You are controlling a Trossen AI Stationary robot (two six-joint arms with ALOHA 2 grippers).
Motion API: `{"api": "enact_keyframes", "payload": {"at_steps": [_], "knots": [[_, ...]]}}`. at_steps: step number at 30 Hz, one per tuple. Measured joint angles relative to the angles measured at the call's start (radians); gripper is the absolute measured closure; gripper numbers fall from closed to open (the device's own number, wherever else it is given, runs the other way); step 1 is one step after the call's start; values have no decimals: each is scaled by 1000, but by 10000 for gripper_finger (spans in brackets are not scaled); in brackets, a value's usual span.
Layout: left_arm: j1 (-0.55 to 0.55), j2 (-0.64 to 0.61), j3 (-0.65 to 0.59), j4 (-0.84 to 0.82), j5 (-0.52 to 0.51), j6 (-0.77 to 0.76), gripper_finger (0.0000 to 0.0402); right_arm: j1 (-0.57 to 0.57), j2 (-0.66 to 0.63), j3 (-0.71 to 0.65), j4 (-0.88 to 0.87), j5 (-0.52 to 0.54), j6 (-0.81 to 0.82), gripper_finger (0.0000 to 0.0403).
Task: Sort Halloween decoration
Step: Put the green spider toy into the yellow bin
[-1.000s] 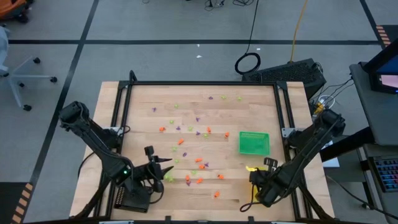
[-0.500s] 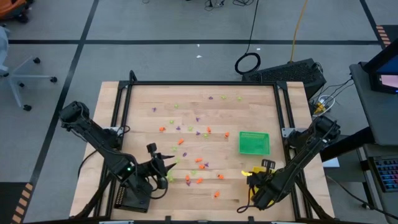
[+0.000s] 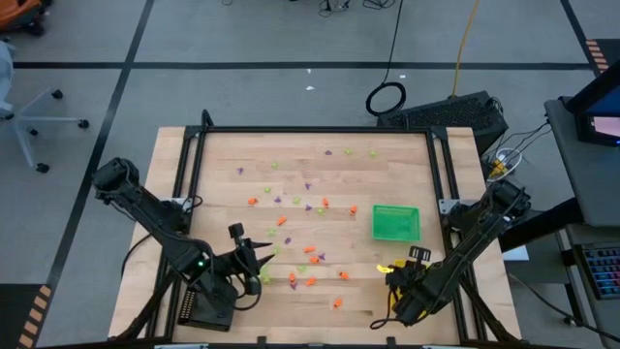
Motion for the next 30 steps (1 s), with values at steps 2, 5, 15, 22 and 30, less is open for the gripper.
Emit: {"api": "enact_keyframes", "payload": {"at_steps": [2,5,15,22,30], "knots": [[0,0,0,0,0,0,263,0,-18,6,-14,1,11,272],[0,0,0,0,0,0,263,9,-57,30,-28,47,30,273],[2,0,0,38,0,26,263,65,-160,91,-75,356,90,288],[27,13,0,52,0,24,263,42,-159,91,-78,600,41,292],[77,78,0,71,95,25,263,33,-156,51,129,1118,-213,292]]}}
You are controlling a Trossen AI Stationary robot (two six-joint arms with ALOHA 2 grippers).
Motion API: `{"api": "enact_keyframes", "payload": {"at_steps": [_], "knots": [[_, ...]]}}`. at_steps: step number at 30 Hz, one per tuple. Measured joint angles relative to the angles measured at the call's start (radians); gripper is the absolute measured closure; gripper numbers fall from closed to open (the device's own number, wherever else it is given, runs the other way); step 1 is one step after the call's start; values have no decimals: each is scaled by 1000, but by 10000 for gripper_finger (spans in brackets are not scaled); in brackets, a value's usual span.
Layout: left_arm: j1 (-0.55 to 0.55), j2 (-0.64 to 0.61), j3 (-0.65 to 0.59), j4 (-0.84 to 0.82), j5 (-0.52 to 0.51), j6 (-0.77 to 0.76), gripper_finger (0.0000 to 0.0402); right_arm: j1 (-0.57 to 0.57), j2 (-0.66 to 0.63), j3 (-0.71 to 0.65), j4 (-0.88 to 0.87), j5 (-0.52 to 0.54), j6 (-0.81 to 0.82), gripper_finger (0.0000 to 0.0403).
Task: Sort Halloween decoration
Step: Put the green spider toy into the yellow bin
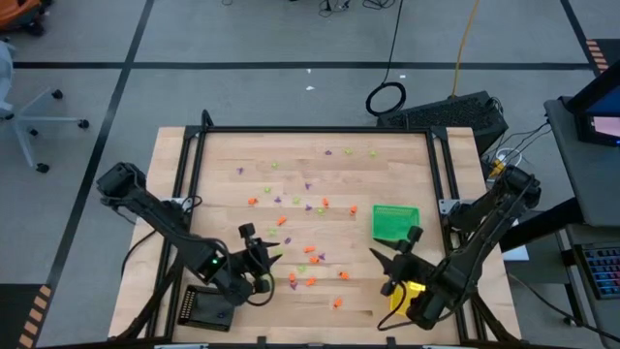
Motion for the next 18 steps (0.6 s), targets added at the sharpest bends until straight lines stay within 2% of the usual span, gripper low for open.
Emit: {"api": "enact_keyframes", "payload": {"at_steps": [4,9,15,18], "knots": [[20,24,0,8,38,-1,263,-42,0,-36,98,49,-89,292],[48,30,0,6,49,-8,263,-89,0,-126,231,29,-146,292],[88,31,0,1,242,-11,263,-117,1,-239,414,15,-269,292],[108,31,0,-4,299,-39,263,-141,0,-273,477,-47,-345,292]]}}
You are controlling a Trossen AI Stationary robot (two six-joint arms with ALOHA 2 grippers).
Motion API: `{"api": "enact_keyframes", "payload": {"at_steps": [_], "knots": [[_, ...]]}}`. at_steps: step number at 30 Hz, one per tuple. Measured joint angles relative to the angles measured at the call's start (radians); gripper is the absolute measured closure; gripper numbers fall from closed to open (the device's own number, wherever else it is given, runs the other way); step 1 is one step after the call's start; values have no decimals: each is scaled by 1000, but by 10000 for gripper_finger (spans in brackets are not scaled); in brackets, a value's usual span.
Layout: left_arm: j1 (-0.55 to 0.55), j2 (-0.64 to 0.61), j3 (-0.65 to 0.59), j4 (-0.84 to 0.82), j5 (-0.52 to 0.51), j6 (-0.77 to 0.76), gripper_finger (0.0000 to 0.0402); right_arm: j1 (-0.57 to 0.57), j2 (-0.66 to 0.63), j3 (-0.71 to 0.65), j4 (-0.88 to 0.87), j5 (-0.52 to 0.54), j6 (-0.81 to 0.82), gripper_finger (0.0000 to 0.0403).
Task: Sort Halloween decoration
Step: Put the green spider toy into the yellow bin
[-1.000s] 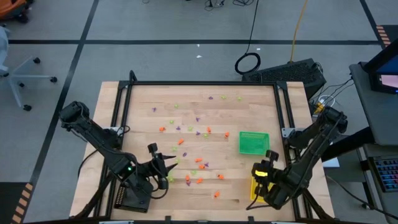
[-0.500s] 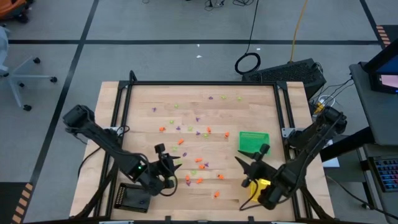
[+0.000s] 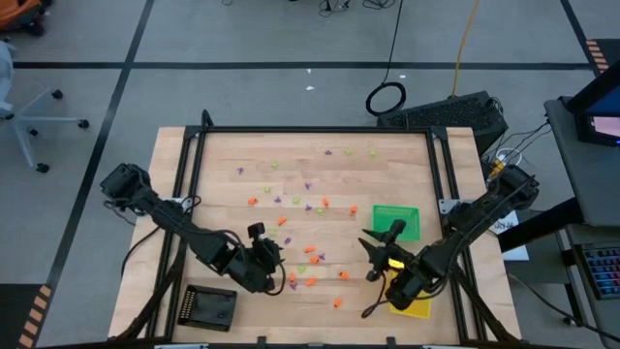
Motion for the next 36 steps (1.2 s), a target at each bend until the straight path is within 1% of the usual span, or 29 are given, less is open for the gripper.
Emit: {"api": "enact_keyframes", "payload": {"at_steps": [4,10,15,24,29,36], "knots": [[12,0,0,-20,25,-24,263,-36,0,-29,84,-176,-82,292],[13,0,0,-24,26,-35,263,-62,0,-85,281,-336,-223,292],[20,0,0,-28,26,-125,258,-72,0,-89,315,-353,-262,292],[17,63,0,-18,62,-120,214,-72,0,-89,418,-378,-261,292],[10,85,0,-20,68,-121,212,-72,0,-89,470,-428,-268,292],[-3,89,-10,-61,74,-126,212,-71,0,-89,471,-433,-249,292]]}}
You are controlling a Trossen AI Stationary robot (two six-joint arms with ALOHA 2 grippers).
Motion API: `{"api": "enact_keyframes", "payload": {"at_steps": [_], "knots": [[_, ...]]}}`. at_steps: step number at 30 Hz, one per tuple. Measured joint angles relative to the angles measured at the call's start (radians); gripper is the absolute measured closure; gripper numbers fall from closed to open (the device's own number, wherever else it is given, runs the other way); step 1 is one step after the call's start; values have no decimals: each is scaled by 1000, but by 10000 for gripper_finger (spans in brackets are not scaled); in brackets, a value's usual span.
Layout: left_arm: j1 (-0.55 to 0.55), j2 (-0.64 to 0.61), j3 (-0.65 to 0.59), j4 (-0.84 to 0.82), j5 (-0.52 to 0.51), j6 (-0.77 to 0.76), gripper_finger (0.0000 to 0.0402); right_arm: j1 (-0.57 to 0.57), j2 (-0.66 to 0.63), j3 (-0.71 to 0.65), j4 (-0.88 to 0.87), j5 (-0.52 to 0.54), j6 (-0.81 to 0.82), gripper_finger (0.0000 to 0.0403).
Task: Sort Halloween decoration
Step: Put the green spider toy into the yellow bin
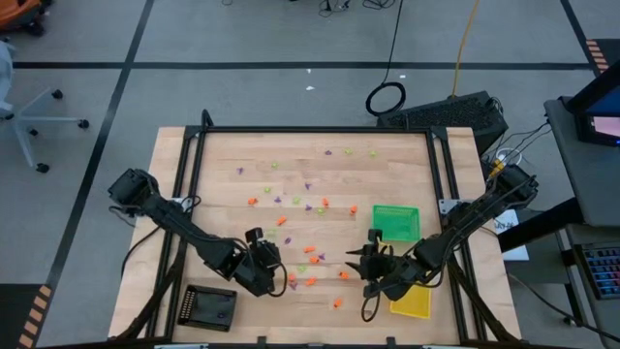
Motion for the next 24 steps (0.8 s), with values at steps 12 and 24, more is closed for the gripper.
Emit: {"api": "enact_keyframes", "payload": {"at_steps": [12,24], "knots": [[22,0,-135,108,5,-10,212,0,0,0,-1,10,-37,292],[70,0,-232,236,90,-26,260,0,0,0,0,12,-47,292]]}}
